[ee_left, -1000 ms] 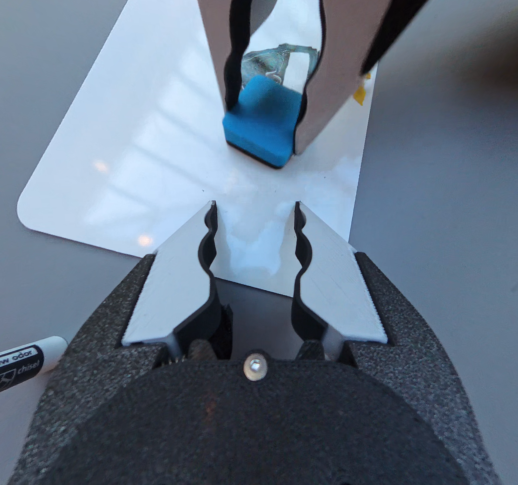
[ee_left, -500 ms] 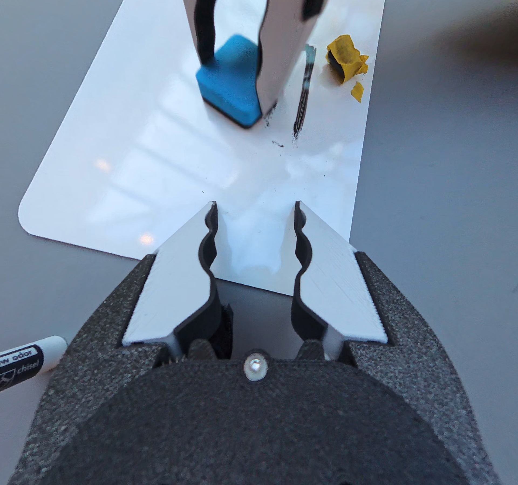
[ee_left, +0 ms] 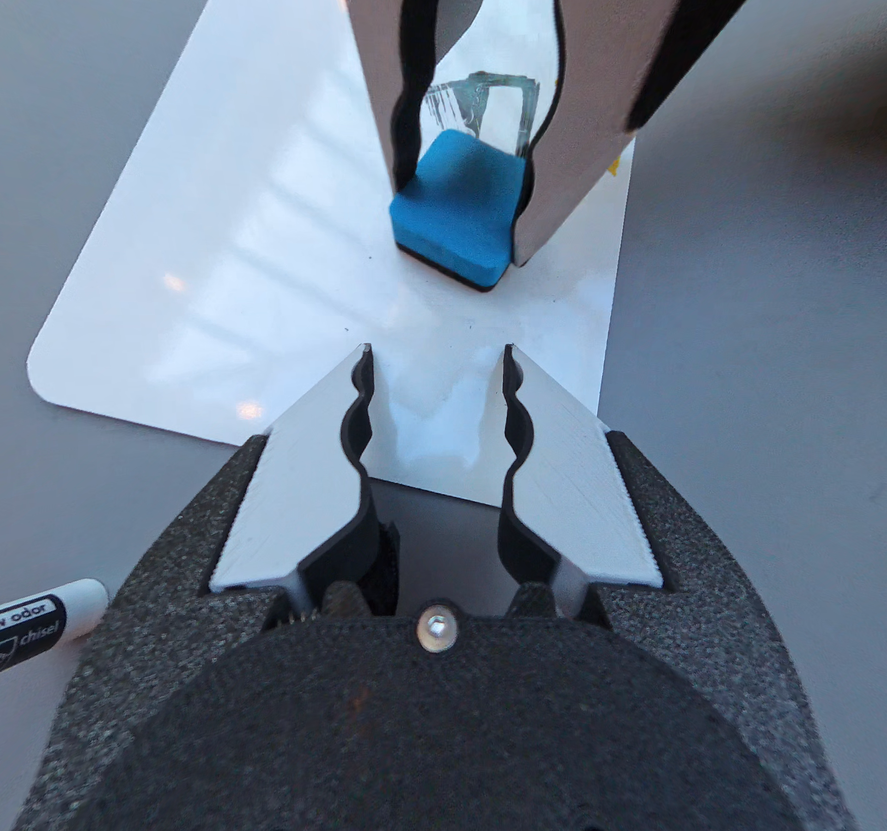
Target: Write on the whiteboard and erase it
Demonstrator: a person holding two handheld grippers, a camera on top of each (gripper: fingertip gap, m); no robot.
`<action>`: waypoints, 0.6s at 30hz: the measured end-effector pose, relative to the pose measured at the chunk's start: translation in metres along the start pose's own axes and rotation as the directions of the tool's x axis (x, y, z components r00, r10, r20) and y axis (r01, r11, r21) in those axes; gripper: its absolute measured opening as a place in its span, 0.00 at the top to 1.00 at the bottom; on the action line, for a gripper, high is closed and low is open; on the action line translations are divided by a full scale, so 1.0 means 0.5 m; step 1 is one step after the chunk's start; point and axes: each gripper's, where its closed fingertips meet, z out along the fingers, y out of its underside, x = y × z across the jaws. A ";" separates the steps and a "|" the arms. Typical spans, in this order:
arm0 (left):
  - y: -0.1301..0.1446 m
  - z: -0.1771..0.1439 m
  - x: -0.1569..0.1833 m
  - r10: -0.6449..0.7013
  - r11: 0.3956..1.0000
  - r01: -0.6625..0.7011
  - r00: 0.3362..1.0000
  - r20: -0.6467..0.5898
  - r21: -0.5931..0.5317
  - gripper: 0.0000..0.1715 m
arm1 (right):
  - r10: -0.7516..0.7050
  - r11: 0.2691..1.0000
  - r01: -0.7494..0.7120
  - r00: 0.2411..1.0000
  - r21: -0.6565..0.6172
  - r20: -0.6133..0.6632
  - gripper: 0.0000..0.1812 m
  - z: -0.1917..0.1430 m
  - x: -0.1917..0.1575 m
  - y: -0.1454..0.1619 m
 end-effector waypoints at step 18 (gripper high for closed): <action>-0.002 0.002 0.001 0.006 1.000 -0.006 1.000 0.007 -0.001 0.68 | 0.210 0.976 -0.216 0.969 -0.034 -0.127 0.71 -0.037 0.089 0.127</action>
